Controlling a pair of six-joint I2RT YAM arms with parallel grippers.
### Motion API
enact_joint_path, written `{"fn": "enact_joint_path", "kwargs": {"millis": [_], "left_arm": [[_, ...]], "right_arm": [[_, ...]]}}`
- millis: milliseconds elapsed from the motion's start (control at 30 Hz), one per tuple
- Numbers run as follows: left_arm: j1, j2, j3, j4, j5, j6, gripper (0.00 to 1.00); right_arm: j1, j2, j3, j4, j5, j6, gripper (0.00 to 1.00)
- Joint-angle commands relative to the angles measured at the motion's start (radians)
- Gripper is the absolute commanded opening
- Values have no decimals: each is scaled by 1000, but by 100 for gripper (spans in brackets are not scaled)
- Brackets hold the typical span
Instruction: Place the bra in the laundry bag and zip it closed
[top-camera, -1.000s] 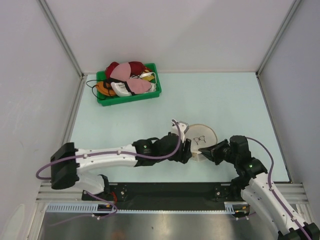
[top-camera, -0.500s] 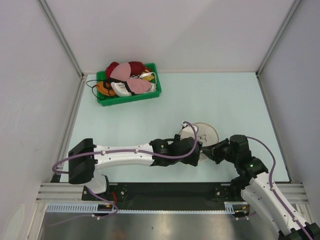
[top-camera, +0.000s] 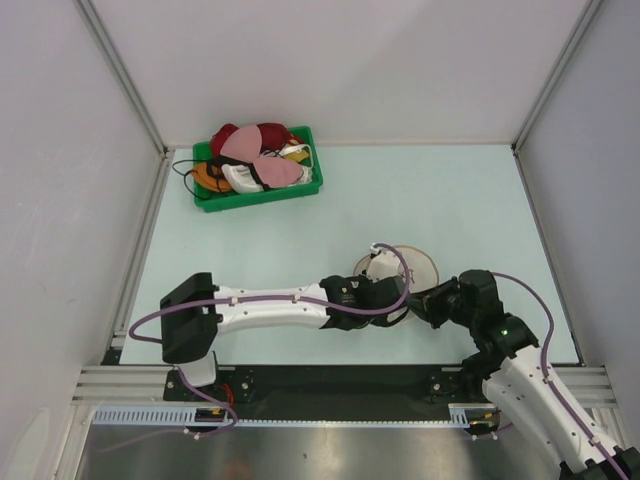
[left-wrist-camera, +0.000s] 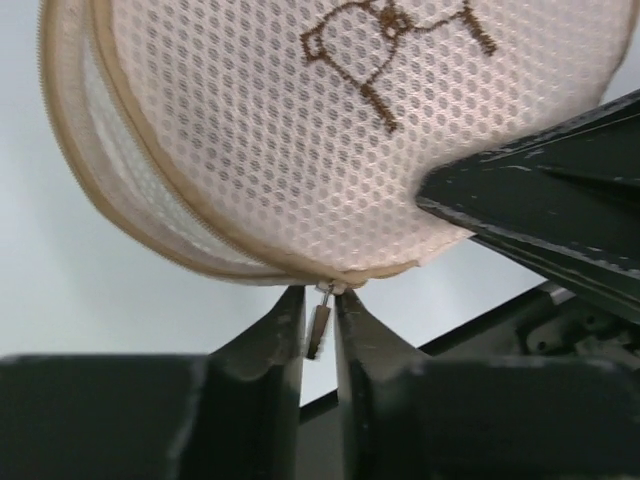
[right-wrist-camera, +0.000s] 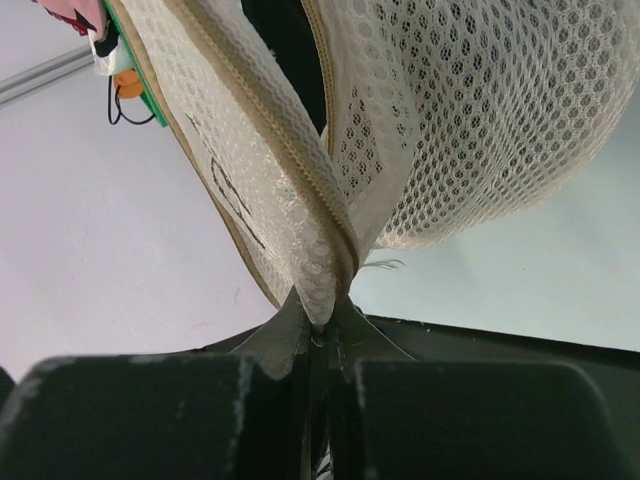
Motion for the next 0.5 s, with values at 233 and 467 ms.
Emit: {"fn": "enact_joint_path", "kwargs": {"millis": [233, 467], "left_arm": [[84, -100, -90, -20, -88, 165, 0], [167, -231, -277, 150, -24, 358, 0]], "right_arm": [[-2, -9, 89, -88, -13, -164, 0], [-87, 128, 161, -74, -189, -392, 0]]}}
